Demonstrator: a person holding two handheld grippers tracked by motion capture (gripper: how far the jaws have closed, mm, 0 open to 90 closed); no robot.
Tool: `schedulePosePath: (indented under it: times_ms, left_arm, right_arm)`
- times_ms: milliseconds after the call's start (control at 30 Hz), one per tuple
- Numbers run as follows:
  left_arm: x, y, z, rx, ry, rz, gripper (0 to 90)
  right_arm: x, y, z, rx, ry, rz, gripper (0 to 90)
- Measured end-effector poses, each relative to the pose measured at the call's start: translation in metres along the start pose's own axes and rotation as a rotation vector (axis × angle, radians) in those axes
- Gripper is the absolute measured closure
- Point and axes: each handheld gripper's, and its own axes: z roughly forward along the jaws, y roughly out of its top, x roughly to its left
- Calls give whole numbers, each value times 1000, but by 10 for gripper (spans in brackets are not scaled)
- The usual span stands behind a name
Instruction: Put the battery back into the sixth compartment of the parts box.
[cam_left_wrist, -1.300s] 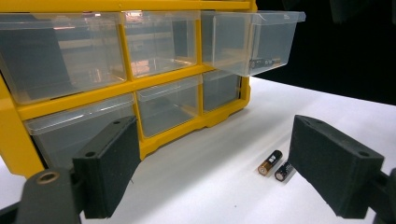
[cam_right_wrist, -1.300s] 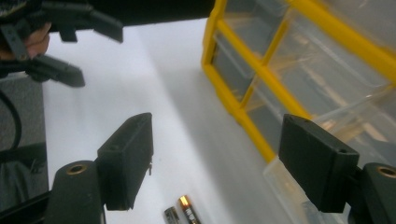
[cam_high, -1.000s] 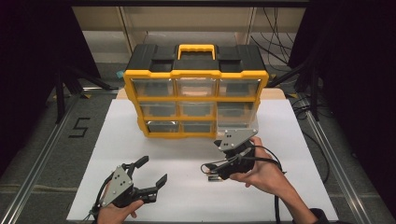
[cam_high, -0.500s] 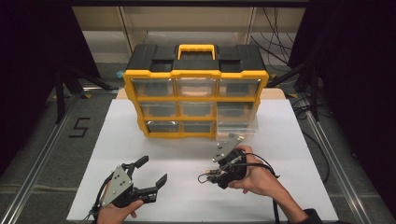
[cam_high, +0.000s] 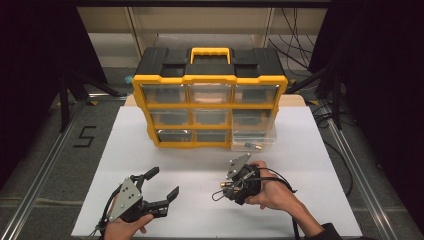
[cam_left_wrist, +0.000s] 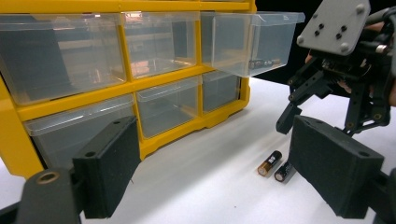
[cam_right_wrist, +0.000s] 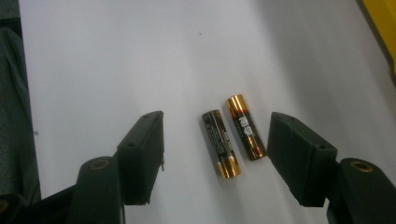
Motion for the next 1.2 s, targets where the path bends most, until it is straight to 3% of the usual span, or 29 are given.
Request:
schedulePosePath:
  times_ms: [467,600,900,1200]
  left_arm:
    - [0,0,0,2,-2,0,163]
    - [0,0,0,2,-2,1,163]
    - [-1,0,0,1,-3,1,163]
    - [-1,0,0,2,-4,4,163]
  right_arm:
    - [1,-2,14,67,-8,-29,493]
    - [1,-1,18,110,-8,-48,540]
    - [-1,-5,28,134,4,-52,602]
    - [-3,-7,33,158,11,-52,734]
